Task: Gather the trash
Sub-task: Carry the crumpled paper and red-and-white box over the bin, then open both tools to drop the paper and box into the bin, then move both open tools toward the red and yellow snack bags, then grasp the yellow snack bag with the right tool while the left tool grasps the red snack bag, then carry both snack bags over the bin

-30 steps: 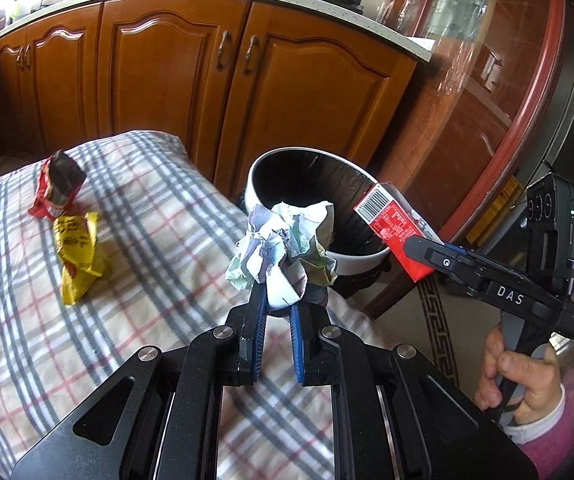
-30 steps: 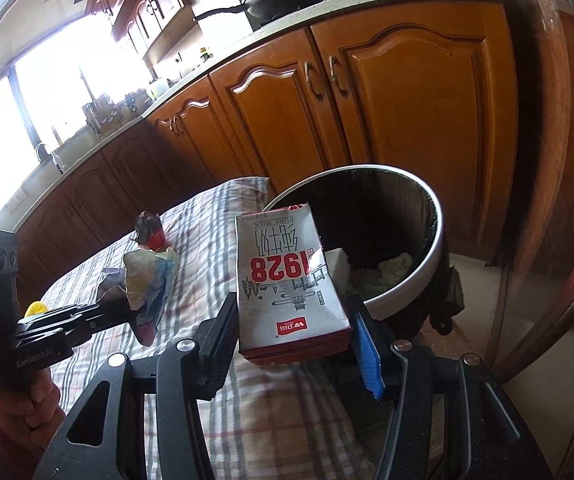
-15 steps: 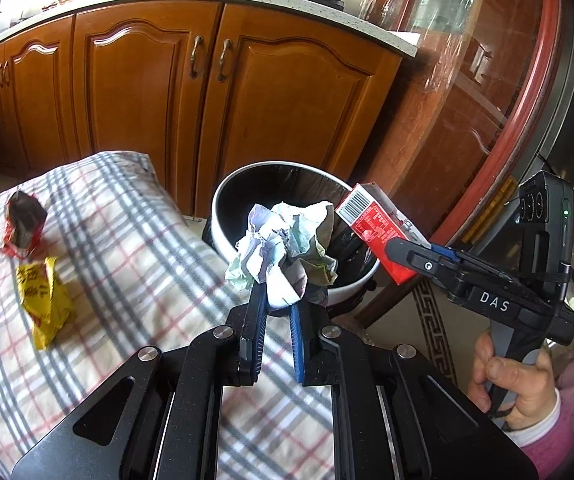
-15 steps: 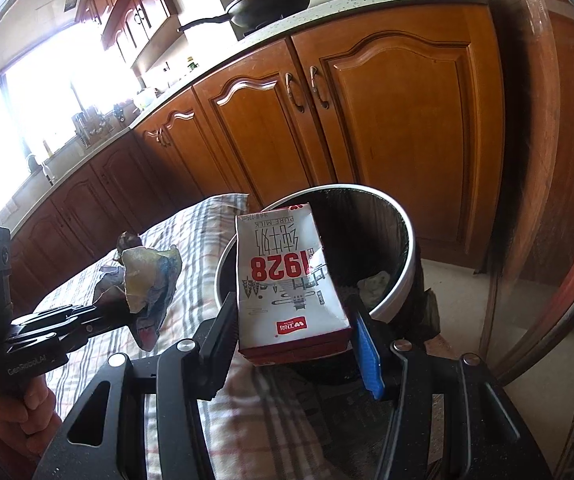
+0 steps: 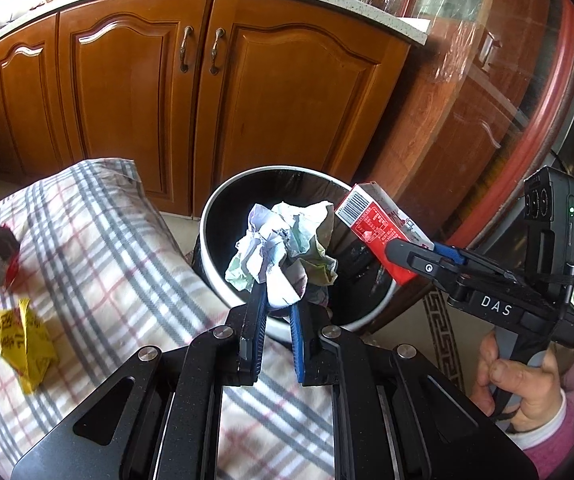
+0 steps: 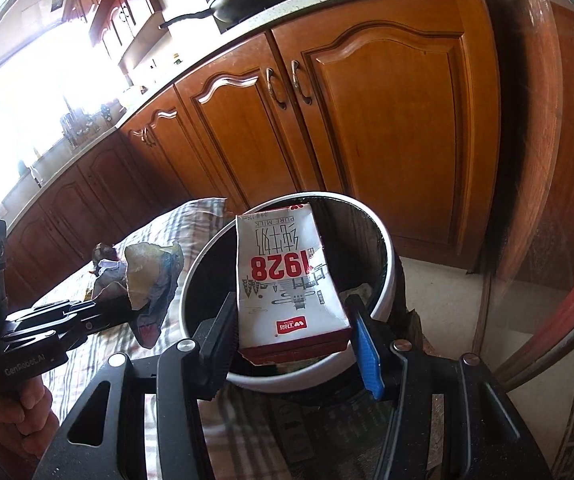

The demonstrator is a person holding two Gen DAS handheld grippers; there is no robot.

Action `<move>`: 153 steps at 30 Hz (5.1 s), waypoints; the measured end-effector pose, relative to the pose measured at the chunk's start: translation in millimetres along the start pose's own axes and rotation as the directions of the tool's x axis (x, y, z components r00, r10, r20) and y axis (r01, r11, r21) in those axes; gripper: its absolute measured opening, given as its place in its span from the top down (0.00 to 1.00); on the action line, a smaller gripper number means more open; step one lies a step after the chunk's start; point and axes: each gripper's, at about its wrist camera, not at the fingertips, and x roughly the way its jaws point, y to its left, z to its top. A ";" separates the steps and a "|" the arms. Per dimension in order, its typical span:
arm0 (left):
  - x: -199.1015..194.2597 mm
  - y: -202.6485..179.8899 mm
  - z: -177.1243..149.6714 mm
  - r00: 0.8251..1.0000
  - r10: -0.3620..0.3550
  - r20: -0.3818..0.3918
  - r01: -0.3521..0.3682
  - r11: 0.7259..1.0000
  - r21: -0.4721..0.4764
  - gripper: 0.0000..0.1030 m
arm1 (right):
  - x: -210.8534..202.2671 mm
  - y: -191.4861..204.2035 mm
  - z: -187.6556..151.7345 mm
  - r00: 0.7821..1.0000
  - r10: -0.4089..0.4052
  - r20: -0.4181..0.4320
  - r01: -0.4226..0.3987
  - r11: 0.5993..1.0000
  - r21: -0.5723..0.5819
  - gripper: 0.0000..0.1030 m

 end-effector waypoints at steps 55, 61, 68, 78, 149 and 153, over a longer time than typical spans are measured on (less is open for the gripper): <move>-110.3 139.0 -108.8 0.980 0.192 0.058 -0.165 0.937 -0.309 0.31 | 13.8 106.3 -47.5 0.978 0.196 -0.073 -0.196 0.981 0.006 0.02; -123.8 168.9 -119.7 0.969 0.240 0.056 -0.205 0.911 -0.359 0.30 | 30.6 149.3 -59.6 0.965 0.239 -0.105 -0.245 0.968 -0.052 0.02; -126.2 191.3 -114.5 0.960 0.275 0.047 -0.237 0.893 -0.382 0.30 | 52.7 183.8 -60.2 0.947 0.278 -0.160 -0.293 0.953 -0.074 0.02; -110.8 214.8 -87.1 0.954 0.297 0.037 -0.265 0.897 -0.355 0.30 | 80.8 217.2 -51.8 0.925 0.330 -0.189 -0.354 0.929 -0.110 0.07; -42.2 1.1 -63.7 0.990 0.122 0.063 -0.122 0.992 -0.016 0.92 | -45.8 42.3 -52.2 0.987 0.143 0.069 -0.148 0.985 0.083 0.66; -39.0 -8.3 -59.3 0.991 0.120 0.064 -0.120 0.993 0.002 0.92 | -47.2 34.1 -51.2 0.988 0.132 0.077 -0.139 0.986 0.091 0.66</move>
